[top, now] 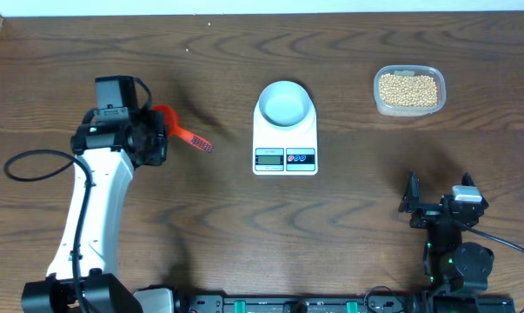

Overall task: Scoop item into bowl and weigh 50g on scale
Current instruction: 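Lift the red scoop and swing it toward the scale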

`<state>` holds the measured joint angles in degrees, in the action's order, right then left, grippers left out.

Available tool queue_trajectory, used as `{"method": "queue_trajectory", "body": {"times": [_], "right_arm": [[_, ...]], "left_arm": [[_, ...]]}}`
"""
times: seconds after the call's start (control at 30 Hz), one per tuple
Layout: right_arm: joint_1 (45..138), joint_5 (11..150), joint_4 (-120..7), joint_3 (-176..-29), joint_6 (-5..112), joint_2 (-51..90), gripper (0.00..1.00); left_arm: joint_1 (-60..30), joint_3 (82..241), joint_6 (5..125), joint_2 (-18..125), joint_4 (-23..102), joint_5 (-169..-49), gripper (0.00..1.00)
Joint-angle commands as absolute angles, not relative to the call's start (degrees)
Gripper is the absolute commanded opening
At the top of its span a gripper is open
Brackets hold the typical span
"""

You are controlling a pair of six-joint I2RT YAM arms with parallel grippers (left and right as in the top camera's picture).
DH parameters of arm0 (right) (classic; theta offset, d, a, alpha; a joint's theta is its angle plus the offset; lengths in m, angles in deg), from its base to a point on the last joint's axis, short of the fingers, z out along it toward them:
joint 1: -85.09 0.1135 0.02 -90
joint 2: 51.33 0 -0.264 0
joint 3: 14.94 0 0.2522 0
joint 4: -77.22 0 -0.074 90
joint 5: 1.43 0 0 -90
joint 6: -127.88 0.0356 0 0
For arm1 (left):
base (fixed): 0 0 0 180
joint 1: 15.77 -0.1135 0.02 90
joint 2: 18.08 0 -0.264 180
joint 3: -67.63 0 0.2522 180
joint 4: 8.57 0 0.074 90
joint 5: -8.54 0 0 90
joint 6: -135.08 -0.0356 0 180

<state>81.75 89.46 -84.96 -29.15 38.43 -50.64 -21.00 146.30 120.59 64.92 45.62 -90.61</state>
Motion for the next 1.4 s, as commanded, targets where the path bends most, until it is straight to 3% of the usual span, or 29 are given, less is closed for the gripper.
{"method": "queue_trajectory", "body": {"times": [0.0,0.33,1.1,1.37], "right_arm": [[81.42,89.53,-84.81,-29.02,37.58,-50.99,0.99],[81.42,89.53,-84.81,-29.02,37.58,-50.99,0.99],[81.42,89.29,-84.81,-29.02,37.84,-50.99,0.99],[81.42,81.31,-85.60,-29.02,56.51,-50.99,0.99]], "left_arm": [[-19.32,147.09,128.26,64.64,46.80,-90.98,0.07],[-15.34,147.00,131.41,64.64,47.13,-91.13,0.07],[-15.30,146.98,131.34,64.64,48.04,-91.13,0.07],[-15.30,146.98,131.34,64.64,48.02,-91.13,0.07]]}}
